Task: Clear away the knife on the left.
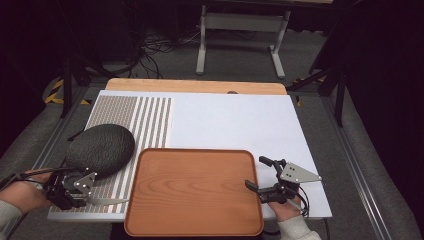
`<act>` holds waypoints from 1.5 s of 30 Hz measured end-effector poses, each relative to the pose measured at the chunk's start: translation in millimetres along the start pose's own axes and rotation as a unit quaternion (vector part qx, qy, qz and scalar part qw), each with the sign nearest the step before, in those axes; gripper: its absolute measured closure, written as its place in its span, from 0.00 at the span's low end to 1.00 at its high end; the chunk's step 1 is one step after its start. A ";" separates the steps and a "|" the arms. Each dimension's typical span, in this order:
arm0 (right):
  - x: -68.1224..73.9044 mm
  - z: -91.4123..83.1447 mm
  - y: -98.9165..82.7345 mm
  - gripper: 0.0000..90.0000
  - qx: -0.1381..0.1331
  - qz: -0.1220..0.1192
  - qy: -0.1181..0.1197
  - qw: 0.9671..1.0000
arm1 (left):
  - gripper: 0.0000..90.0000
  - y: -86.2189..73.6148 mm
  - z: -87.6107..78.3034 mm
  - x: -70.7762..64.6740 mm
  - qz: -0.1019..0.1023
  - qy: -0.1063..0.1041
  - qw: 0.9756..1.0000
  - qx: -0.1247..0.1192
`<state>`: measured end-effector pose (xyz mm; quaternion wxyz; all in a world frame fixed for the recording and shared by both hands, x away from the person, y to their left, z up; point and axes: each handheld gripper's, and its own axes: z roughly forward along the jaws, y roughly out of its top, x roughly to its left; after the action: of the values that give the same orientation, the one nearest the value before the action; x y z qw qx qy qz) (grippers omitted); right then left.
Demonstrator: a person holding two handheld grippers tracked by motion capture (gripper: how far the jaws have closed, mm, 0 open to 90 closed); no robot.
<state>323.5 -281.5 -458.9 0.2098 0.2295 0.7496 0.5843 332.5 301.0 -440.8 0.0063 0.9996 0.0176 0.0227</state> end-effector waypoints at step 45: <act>-1.2 -1.3 0.0 0.07 -0.002 0.003 -0.004 1.000 | 0.89 -2.8 -15.6 -4.4 -0.004 0.028 0.999 0.017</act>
<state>323.7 -283.2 -458.6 0.2110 0.2335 0.7473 0.5853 327.3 303.9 -425.4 -0.0110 0.9985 0.0217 0.0500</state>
